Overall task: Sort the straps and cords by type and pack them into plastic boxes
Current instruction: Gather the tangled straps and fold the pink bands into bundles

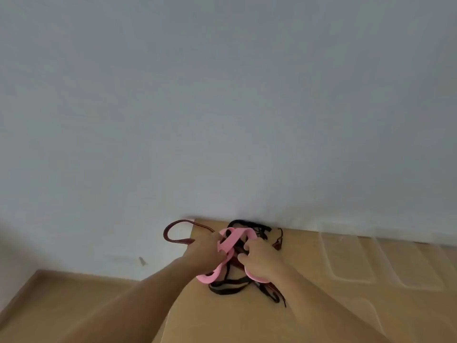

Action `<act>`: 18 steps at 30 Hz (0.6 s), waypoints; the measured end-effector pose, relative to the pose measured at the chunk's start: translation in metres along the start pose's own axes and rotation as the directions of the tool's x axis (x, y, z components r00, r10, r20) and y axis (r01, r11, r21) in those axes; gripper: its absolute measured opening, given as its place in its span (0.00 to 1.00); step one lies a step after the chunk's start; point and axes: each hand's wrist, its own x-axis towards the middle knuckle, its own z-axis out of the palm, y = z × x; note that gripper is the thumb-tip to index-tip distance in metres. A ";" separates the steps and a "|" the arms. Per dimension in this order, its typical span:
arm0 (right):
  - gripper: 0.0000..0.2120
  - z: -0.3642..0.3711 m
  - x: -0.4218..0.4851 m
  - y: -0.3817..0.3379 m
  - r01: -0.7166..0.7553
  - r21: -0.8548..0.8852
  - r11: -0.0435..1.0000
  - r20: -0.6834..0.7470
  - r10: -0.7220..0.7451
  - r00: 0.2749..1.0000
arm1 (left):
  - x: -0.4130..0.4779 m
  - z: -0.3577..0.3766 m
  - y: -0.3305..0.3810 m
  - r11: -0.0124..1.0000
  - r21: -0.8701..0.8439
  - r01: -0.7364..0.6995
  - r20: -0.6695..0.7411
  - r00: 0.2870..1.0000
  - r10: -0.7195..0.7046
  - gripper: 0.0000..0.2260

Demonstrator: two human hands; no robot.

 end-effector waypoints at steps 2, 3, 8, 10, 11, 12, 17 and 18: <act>0.17 0.005 0.016 0.003 -0.017 -0.028 0.999 -0.025 0.017 1.000 | 0.016 0.003 0.000 0.999 0.044 0.024 -0.011 1.000 -0.024 0.23; 0.16 0.007 0.022 0.004 -0.021 -0.039 0.999 -0.030 0.020 0.999 | 0.024 0.007 -0.002 0.997 0.069 0.040 -0.006 0.999 -0.040 0.23; 0.13 0.020 0.038 0.018 -0.024 -0.040 0.999 -0.039 0.023 0.999 | 0.053 0.022 -0.004 0.980 0.192 0.059 0.012 0.998 -0.063 0.23; 0.14 0.020 0.039 0.022 -0.014 -0.039 0.999 -0.035 0.013 0.999 | 0.055 0.022 -0.002 0.965 0.255 0.054 -0.017 0.999 -0.052 0.20; 0.14 0.018 0.038 0.022 -0.014 -0.023 1.000 -0.025 0.013 1.000 | 0.055 0.021 0.001 0.966 0.254 0.056 -0.025 0.998 -0.051 0.16; 0.14 0.016 0.037 0.021 -0.005 0.006 1.000 -0.028 0.005 1.000 | 0.055 0.019 0.004 0.968 0.244 0.052 -0.031 0.998 -0.046 0.12; 0.22 -0.006 0.028 0.009 -0.065 0.394 0.917 -0.086 0.107 0.990 | 0.044 -0.007 0.031 0.999 -0.013 0.030 -0.123 0.992 -0.031 0.14; 0.22 -0.012 0.025 0.006 -0.089 0.519 0.850 -0.080 0.151 0.985 | 0.038 -0.016 0.040 0.994 -0.111 0.024 -0.086 0.996 -0.034 0.15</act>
